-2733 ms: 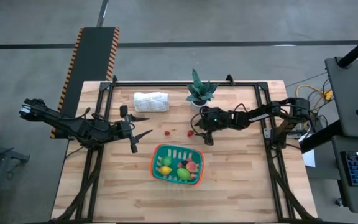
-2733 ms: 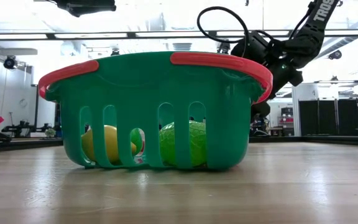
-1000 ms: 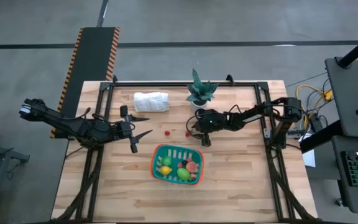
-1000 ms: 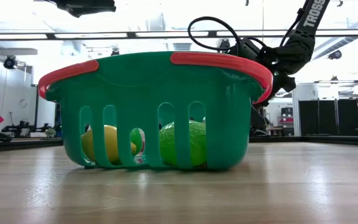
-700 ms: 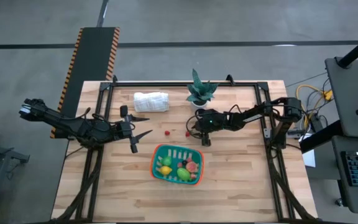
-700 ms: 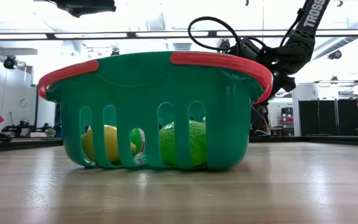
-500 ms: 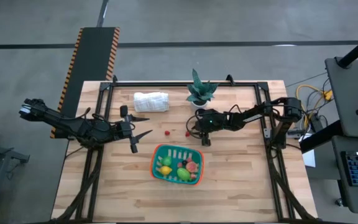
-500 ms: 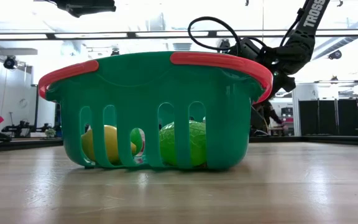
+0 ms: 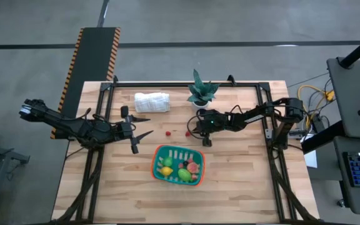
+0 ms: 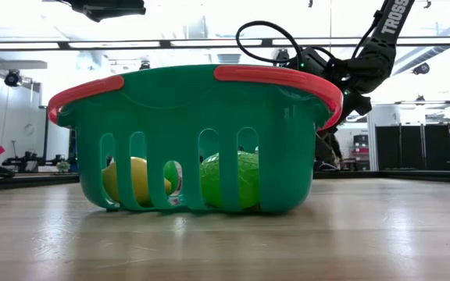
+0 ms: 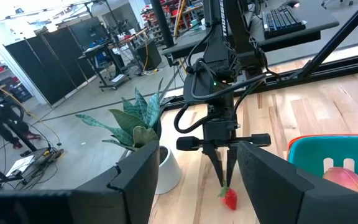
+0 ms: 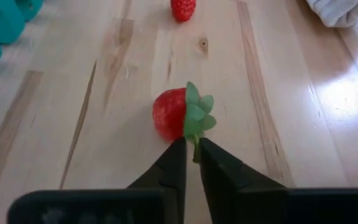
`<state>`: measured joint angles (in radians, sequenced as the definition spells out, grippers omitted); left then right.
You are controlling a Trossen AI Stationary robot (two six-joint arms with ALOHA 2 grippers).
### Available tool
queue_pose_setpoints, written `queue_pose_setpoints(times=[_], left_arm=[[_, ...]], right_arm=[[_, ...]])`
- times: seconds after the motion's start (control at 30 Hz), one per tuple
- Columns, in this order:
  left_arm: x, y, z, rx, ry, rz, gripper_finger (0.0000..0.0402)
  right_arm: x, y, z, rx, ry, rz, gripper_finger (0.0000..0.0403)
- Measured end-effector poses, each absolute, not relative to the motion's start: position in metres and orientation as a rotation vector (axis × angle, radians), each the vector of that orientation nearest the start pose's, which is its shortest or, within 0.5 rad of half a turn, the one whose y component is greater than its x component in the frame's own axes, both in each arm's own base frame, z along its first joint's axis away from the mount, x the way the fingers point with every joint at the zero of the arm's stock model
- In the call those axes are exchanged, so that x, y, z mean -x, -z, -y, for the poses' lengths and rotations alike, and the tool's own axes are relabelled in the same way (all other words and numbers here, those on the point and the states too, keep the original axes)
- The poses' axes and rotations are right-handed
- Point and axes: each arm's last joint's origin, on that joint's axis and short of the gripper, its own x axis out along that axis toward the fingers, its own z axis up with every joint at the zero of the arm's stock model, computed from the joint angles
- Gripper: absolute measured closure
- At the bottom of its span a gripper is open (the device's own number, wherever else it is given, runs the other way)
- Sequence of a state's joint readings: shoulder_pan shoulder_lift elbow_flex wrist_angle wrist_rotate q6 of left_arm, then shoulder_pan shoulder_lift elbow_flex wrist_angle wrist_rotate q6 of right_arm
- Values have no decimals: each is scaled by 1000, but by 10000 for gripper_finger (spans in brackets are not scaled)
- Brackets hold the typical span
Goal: Pick and placing Produce into tupperware
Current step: Put the red strawberry into the blue bin
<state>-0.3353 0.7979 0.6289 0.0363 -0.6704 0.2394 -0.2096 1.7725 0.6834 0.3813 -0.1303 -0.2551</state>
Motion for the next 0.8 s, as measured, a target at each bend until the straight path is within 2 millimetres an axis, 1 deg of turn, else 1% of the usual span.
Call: queue_pose_setpoints(times=[0.17,0.27,0.53,0.63,0.8], left_arm=[[-173,-298,41,-301,-320,-157,199],[-173,-298,41,-301,-319,-157,199],[-173,-298,41,-301,-319,-157,199],[-173,-298,41,-301,-320,-157,199],[-173,-298,41,-301,-319,-157,199]], right_arm=[[-307,-110,61,74,5,-702,390],[-307,-110,61,53,13,-702,393],[-308,-112,62,61,15,-677,394],[-310,-117,62,66,17,-651,394],[-313,-132,63,77,23,-593,394]])
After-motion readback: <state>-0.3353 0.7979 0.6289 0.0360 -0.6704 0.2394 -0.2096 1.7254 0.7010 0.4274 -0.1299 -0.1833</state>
